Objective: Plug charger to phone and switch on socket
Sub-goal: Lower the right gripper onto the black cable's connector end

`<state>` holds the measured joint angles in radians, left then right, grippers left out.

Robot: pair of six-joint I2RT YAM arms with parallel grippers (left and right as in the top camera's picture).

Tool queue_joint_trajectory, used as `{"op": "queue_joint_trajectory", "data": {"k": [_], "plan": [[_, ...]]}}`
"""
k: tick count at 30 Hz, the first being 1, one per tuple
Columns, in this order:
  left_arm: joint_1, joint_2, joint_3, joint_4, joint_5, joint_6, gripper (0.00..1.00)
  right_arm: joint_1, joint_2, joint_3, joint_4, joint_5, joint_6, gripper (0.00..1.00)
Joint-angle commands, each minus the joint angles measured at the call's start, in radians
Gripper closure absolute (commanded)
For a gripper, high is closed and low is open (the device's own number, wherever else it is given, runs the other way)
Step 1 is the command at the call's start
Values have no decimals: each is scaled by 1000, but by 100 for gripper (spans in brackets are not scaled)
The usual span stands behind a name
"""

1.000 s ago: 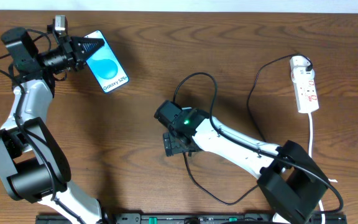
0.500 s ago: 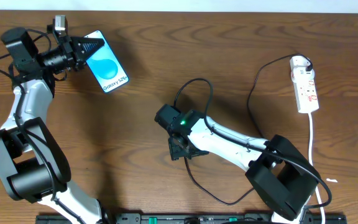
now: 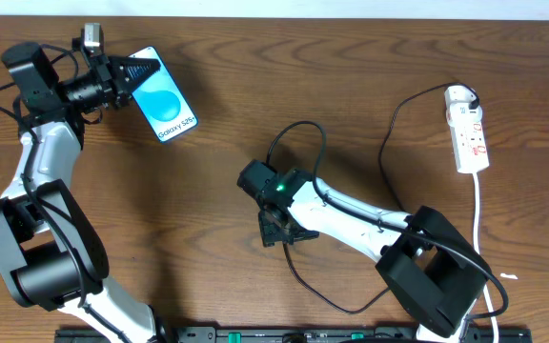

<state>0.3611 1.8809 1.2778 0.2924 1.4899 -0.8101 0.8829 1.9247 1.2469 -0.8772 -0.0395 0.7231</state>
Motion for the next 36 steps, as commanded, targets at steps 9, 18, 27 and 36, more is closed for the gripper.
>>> {"op": "queue_joint_trajectory", "data": {"k": [9,18,27,36], "plan": [[3,-37,-6,5,9,13,93,-5,58,-4,-21,-46,5,50],[3,-37,-6,5,9,13,93,-6,58,-4,-18,-45,5,48],[3,-37,-6,5,9,13,93,-19,58,-4,3,-42,8,48],[3,-37,-6,5,1,13,93,-25,58,-4,10,-42,13,57]]}}
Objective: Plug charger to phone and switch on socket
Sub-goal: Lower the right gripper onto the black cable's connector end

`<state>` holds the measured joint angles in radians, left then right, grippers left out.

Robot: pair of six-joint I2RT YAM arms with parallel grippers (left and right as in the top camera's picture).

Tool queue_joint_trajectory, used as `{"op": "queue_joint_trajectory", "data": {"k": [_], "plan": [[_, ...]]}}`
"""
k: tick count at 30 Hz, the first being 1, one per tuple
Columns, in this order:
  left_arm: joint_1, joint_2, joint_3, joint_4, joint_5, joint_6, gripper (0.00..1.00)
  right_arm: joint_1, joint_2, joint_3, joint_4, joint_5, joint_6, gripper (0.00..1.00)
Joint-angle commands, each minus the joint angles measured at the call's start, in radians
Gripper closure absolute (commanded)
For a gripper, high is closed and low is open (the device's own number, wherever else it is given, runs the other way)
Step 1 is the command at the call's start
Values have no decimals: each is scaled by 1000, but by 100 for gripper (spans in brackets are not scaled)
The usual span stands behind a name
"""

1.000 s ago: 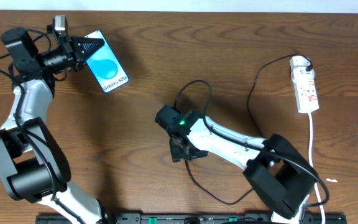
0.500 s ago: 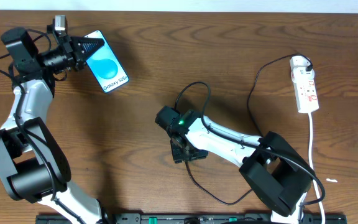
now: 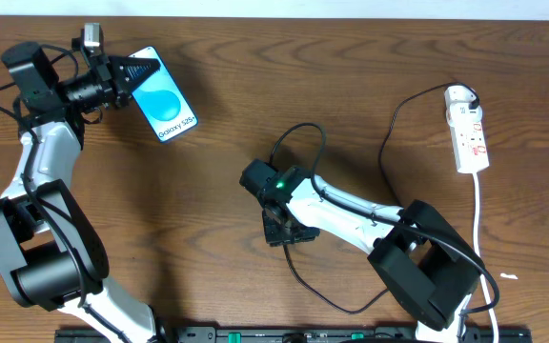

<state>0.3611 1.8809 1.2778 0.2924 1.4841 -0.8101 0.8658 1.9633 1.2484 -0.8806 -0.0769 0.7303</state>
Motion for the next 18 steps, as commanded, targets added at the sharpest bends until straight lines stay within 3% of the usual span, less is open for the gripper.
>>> {"op": "queue_joint_trajectory", "data": {"k": [1,8,18], "plan": [[3,-37,-6,5,7,13,93,-8,19,-5,14,-5,6,58],[3,-37,-6,5,7,13,93,-8,19,-5,24,-5,6,73],[3,-37,-6,5,7,13,93,-11,19,-5,23,-5,6,84]]}}
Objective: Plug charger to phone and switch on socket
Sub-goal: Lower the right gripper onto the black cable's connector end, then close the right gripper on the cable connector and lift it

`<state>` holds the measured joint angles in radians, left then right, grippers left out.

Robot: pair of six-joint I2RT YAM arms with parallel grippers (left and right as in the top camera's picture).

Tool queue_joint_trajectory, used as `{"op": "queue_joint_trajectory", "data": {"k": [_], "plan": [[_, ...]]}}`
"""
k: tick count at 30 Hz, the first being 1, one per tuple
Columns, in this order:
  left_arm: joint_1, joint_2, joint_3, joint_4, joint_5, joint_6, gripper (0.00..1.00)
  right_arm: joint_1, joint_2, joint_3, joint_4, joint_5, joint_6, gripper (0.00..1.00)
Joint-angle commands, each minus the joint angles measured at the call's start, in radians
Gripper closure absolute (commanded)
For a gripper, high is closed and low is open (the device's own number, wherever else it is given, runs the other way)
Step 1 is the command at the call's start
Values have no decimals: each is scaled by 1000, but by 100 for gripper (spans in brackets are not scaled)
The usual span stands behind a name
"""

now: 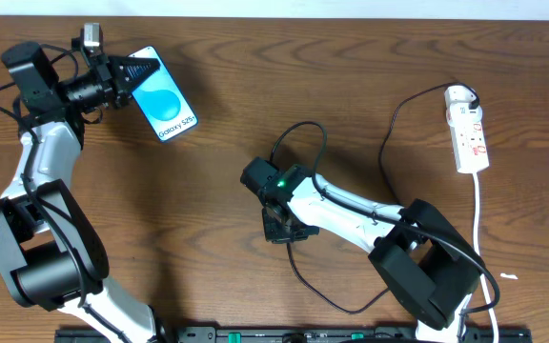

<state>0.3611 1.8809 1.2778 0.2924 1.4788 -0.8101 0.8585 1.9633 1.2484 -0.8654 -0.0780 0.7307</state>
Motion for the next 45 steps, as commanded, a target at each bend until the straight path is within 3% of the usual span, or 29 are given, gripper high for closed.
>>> {"op": "queue_joint_trajectory", "data": {"k": [1,13,28,35,40,45], "plan": [[3,-37,-6,5,13,13,93,-4,19,-5,8,-4,5,85],[2,-37,-6,5,13,13,93,-5,19,-5,6,-4,6,98],[3,-37,-6,5,13,13,93,-90,17,3,2,-126,-3,99],[3,-37,-6,5,13,13,92,-163,17,55,31,-401,-215,99],[3,-37,-6,5,13,13,93,-204,17,62,145,-738,-445,99],[3,-37,-6,5,13,13,93,-220,17,61,250,-920,-568,99]]}}
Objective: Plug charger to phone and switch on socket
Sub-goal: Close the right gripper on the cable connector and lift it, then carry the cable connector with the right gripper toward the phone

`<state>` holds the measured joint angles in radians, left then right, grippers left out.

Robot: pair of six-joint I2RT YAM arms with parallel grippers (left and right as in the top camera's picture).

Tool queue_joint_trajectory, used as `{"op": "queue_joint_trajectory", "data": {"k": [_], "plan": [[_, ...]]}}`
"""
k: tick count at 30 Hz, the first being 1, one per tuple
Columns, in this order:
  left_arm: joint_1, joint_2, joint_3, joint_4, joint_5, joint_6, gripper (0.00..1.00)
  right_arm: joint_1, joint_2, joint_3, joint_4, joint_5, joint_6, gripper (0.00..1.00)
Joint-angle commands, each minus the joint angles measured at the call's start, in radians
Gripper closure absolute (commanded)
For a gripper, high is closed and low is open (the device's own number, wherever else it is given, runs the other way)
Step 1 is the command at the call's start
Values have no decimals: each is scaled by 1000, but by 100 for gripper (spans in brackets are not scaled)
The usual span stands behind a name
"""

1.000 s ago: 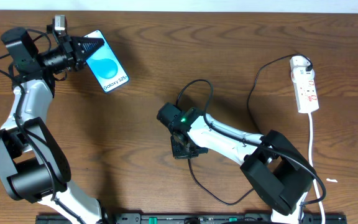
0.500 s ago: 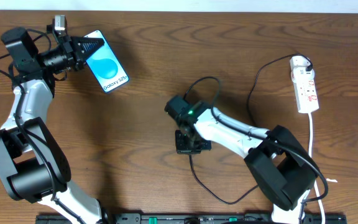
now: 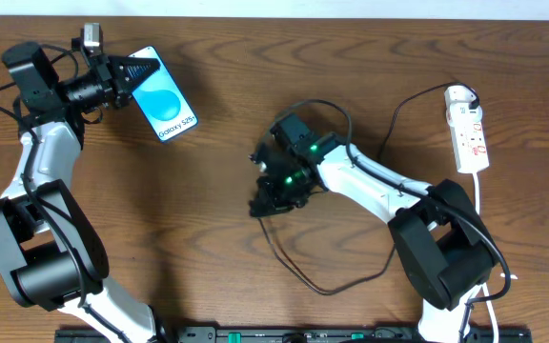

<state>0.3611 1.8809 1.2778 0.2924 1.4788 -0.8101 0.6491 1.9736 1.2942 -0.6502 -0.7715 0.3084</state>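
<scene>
The phone, blue-screened and marked Galaxy S25, lies slanted at the far left of the table. My left gripper is shut on its upper corner. The black charger cable runs from the white socket strip at the far right, loops down near the front edge and rises into my right gripper. That gripper is at mid-table, shut on the cable's free end. The plug itself is hidden between the fingers. A wide stretch of table separates it from the phone.
The strip's white lead runs down the right edge of the brown wooden table. A black rail lies along the front edge. A thin black loop of wire arches above the right wrist.
My right gripper has moved up and to the left, from low at mid-table to nearer the phone. The cable end went with it, and the slack loop near the front edge shifted left.
In all three earlier moments my left gripper held the phone's corner at the far left, unmoved. My right gripper stayed down on the cable end at mid-table. Now it holds that end farther up and left, with the cable drawn after it.
</scene>
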Motion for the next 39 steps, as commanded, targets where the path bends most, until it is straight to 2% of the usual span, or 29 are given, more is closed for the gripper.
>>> {"op": "queue_joint_trajectory", "data": {"k": [1,7,13,27,31,35,39], "plan": [[3,-37,-6,5,13,13,93,-11,6,16,56,-243,-146,99],[7,-37,-6,7,13,-8,93,-13,7,16,218,-352,-203,99],[28,-37,-6,52,14,-88,93,-14,7,16,394,-467,-204,99],[31,-37,-6,644,13,-582,93,-14,7,16,925,-515,313,99],[31,-37,-6,760,12,-678,92,-14,7,16,1038,-514,440,99],[31,-37,-6,803,12,-715,93,-15,7,16,1099,-514,484,99],[31,-37,-6,802,13,-715,93,-31,10,14,1110,-514,448,99]]}}
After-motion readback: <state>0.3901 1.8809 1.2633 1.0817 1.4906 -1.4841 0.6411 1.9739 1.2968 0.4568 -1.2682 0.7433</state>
